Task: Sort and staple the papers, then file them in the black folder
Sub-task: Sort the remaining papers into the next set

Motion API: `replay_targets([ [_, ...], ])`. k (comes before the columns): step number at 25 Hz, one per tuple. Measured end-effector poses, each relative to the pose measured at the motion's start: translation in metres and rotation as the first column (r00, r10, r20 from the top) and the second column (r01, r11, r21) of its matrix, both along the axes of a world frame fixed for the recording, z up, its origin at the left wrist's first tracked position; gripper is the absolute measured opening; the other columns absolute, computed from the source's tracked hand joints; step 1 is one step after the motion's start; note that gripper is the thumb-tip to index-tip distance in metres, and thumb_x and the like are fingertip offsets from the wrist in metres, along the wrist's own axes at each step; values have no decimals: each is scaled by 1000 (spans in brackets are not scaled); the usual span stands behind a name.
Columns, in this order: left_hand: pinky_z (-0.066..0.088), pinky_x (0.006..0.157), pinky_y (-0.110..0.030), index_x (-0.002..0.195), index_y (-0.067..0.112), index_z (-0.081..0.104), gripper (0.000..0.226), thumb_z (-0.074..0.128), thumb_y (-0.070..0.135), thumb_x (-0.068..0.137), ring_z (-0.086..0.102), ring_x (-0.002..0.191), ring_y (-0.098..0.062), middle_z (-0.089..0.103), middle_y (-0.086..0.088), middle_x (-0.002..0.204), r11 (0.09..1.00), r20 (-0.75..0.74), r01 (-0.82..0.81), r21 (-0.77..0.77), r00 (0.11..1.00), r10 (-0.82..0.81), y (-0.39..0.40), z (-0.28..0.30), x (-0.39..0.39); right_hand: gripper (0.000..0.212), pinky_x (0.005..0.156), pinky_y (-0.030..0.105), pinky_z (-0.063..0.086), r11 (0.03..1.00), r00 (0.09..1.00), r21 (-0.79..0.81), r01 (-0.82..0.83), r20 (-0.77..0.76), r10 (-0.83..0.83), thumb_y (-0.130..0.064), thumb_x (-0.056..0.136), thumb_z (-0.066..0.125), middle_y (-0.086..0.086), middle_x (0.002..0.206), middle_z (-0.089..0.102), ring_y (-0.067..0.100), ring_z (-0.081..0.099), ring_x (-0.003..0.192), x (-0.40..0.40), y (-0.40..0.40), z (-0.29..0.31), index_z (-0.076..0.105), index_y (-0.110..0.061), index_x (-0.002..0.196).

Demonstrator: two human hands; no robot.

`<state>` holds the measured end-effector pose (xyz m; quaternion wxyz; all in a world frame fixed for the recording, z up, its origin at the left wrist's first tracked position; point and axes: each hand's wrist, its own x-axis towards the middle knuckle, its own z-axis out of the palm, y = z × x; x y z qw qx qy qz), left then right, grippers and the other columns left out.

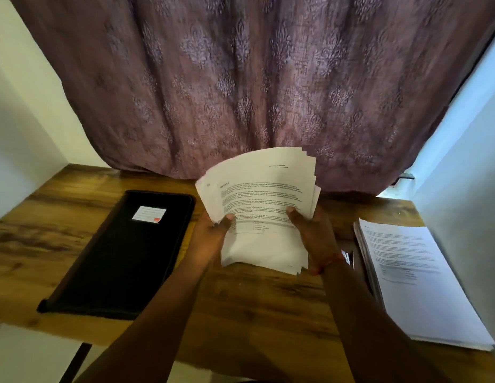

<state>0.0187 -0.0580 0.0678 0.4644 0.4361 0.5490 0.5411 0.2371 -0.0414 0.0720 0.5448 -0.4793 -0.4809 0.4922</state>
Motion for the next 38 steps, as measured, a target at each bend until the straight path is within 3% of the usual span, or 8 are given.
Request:
replay_targets([
  [12,52,70,-12,117,45,53,34,68,28,92,65,96,3,65,25,104,965,-108,60,254,994,-33,36,58,-11,14,69,19,55,968,977,144,203,39,-211,-17,89,68,-16,90,74,4,70,85,-15,3,17,68,-30,96],
  [17,56,81,-20,121,39,58,38,69,19,91,65,100,-1,66,19,107,921,-118,129,367,989,-91,39,63,-14,24,78,42,59,954,964,189,231,86,-250,-35,84,74,1,98,74,17,71,92,-7,2,18,70,-21,104],
  [22,53,75,-21,96,32,68,17,66,15,93,67,92,-7,71,11,97,908,-172,134,396,983,-70,48,68,-17,22,70,15,54,905,909,408,124,319,-268,-16,92,65,-17,100,65,-5,64,88,0,9,49,64,-26,112],
  [26,53,70,-19,94,22,70,7,67,17,92,68,87,-6,73,7,93,927,-174,138,350,981,-80,48,65,-19,11,72,14,51,876,843,480,43,454,-290,-25,91,67,-20,95,66,-6,64,87,3,12,53,68,-27,102],
  [30,55,69,-19,115,16,63,28,71,20,88,70,86,-4,72,5,99,969,12,103,223,994,-108,43,61,-19,24,65,14,53,937,956,305,171,180,-233,-16,86,72,-10,97,66,-4,66,83,3,13,43,63,-20,108],
  [32,58,76,-29,113,23,65,34,74,33,82,71,95,-13,74,3,101,984,44,146,102,988,-151,42,49,-19,26,76,31,60,990,994,109,88,55,-94,-15,84,73,-1,101,72,9,70,93,-2,12,28,66,-18,110],
  [34,58,84,-38,105,27,70,31,74,41,77,72,97,-19,76,4,100,984,33,171,49,984,-173,40,43,-18,24,86,44,57,999,997,38,25,73,-28,-18,83,74,2,105,74,20,71,97,-9,11,19,70,-19,107],
  [38,57,74,-27,105,20,70,24,70,33,85,73,92,-15,76,5,97,987,100,145,70,983,-151,37,47,-23,15,79,36,58,994,995,51,95,26,-96,-20,83,74,-4,97,76,18,72,91,-16,11,23,73,-24,97],
])
